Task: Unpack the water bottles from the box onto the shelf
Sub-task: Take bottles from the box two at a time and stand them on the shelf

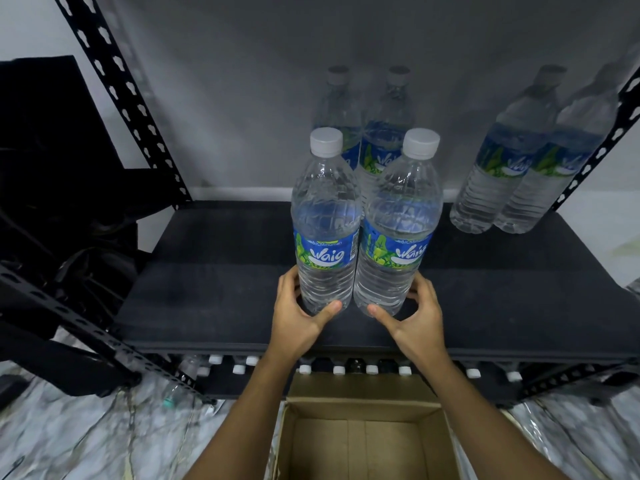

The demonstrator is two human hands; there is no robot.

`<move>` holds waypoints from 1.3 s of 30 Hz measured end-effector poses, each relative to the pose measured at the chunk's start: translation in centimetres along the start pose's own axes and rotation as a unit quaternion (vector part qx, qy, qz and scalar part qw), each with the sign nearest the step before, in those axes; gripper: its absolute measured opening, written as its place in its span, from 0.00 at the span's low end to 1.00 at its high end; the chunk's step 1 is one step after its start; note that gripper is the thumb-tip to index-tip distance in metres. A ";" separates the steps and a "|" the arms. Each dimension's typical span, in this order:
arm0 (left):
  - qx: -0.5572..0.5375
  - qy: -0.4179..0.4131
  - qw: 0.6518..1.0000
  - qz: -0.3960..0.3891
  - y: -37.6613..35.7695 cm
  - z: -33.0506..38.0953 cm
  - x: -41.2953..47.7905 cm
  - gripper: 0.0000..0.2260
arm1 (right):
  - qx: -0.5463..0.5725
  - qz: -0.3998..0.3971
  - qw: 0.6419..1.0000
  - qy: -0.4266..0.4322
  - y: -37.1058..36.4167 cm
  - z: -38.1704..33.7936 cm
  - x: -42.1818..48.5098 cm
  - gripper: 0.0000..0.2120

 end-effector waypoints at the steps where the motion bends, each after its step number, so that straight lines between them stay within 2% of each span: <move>1: 0.002 -0.002 1.000 0.002 0.0 0.1 -0.1 0.39 | 0.002 0.002 1.000 0.000 0.1 0.0 0.1 0.42; 15: 0.068 -0.035 0.997 0.015 3.5 1.5 0.5 0.30 | -0.012 -0.022 1.000 0.004 -2.1 -2.0 0.4 0.36; 23: 0.082 -0.008 0.995 0.064 12.7 0.1 0.7 0.31 | 0.012 -0.042 0.999 0.030 -10.7 -6.6 -0.8 0.37; 30: 0.074 0.004 0.990 0.121 19.2 -0.6 3.1 0.30 | 0.008 -0.023 0.997 0.067 -17.9 -10.9 0.2 0.36; 35: 0.088 0.012 0.990 0.112 21.2 -1.4 7.4 0.31 | -0.007 -0.055 0.997 0.062 -22.0 -11.3 4.0 0.34; 39: 0.123 0.024 0.986 0.106 21.6 -1.7 11.6 0.35 | -0.022 -0.035 0.997 0.067 -24.7 -11.0 7.3 0.29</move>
Point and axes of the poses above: each hand's wrist, its own x-axis towards the middle knuckle, its own y-axis out of the back of the hand, z = x × y, the point moved 4 cm from there along x, towards the middle knuckle, and after that the axes turned 7 degrees about -x, right-handed, at the moved point
